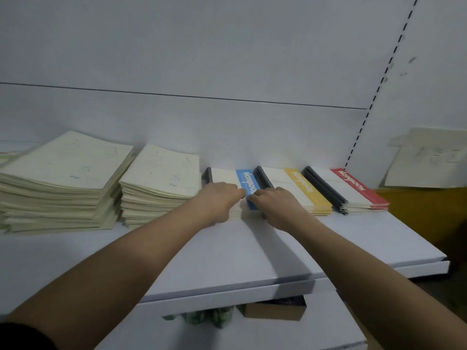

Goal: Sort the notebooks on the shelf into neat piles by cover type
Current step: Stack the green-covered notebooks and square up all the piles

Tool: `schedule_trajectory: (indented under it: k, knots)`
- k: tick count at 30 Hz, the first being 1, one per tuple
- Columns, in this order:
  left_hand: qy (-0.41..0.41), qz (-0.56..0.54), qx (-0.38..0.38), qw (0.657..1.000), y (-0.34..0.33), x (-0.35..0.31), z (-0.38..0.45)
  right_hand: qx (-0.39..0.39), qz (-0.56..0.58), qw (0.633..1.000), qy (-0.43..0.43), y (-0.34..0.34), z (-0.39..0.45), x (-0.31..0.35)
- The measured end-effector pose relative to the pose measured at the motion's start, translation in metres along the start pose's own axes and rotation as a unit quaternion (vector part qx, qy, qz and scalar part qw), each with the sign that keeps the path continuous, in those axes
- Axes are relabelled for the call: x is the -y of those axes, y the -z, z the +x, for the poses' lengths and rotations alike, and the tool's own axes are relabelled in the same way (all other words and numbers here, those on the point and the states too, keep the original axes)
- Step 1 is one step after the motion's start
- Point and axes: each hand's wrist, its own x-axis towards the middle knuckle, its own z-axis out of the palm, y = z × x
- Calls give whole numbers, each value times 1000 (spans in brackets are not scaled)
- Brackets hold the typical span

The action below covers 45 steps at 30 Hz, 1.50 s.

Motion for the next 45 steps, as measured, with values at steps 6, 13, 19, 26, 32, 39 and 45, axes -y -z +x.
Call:
schedule_trajectory:
  k: [6, 13, 19, 26, 32, 39, 45]
  knots:
    - [45, -62, 124, 989, 21, -8, 22, 2, 218, 975, -34, 3, -13, -24]
    - [233, -610, 71, 754, 48, -41, 95, 26, 455, 856, -242, 9, -3, -136]
    - [314, -667, 20, 675, 32, -71, 161, 90, 561, 769, -293, -17, 9, -176]
    - [423, -659, -18, 622, -9, -56, 204, 128, 641, 691, -310, -38, 28, -180]
    - [452, -635, -35, 625, 25, -90, 196, 119, 662, 666, -322, -40, 27, -187]
    - [487, -629, -53, 604, 26, -86, 200, 107, 666, 668, -315, -39, 30, -187]
    - [412, -520, -60, 746, 36, -90, 176, 132, 547, 792, -237, -32, 29, -188]
